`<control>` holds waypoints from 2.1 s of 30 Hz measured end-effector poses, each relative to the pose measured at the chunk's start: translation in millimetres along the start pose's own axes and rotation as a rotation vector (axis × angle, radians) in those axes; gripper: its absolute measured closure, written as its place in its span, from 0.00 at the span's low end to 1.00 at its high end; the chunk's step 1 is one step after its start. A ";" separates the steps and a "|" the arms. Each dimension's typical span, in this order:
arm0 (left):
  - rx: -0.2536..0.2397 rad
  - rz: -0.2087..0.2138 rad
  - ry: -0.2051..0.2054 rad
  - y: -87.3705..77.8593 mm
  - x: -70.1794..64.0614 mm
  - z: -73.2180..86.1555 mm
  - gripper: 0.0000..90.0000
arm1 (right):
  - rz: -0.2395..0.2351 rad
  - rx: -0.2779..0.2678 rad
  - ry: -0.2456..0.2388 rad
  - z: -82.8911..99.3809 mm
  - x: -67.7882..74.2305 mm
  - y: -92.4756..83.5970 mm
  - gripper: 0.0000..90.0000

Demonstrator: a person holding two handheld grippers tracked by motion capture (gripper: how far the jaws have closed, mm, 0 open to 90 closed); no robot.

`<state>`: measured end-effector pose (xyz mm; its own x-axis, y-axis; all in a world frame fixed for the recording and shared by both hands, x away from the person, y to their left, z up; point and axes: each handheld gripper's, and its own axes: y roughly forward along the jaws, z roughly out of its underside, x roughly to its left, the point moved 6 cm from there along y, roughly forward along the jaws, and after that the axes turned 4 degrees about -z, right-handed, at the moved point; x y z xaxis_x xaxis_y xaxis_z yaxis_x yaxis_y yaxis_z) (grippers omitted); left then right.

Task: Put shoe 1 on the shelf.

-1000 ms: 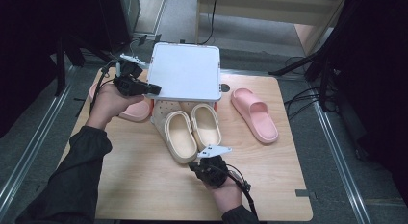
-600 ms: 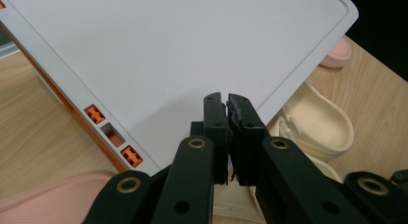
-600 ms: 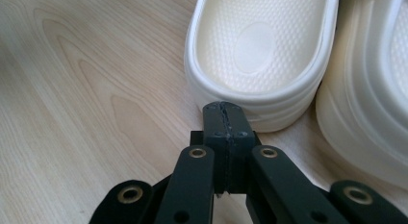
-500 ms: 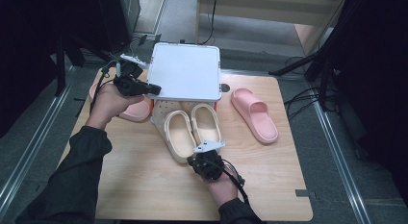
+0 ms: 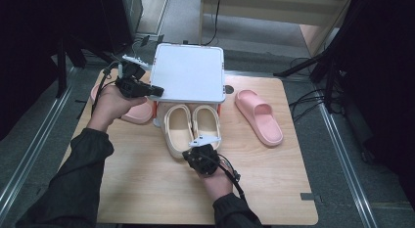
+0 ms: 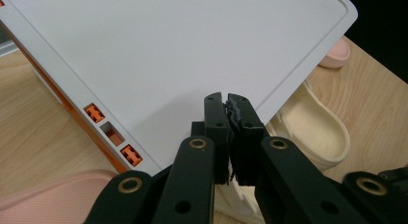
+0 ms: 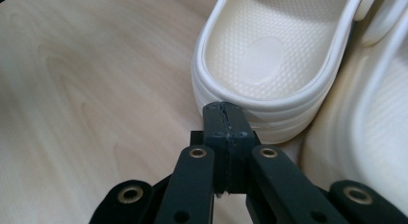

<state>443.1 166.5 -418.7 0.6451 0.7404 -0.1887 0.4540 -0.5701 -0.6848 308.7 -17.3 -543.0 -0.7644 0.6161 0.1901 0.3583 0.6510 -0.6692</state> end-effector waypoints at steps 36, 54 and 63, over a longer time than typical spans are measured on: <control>-0.011 -0.023 -0.001 0.7 1.4 -0.3 0.99 | 0.130 -0.034 0.035 -78.5 -37.2 57.0 1.00; -0.017 0.004 -0.032 1.3 1.8 0.1 0.99 | -0.021 -0.073 0.066 -33.9 -21.1 -0.7 1.00; -0.014 0.002 -0.024 1.3 0.1 0.1 0.99 | -0.040 -0.065 0.113 3.1 -26.3 -33.5 1.00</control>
<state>443.7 165.8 -419.7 0.6307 0.7479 -0.2071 0.4616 -0.5761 -0.6745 315.2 -56.7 -527.7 -0.7151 0.6324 0.2976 0.3655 0.7013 -0.6120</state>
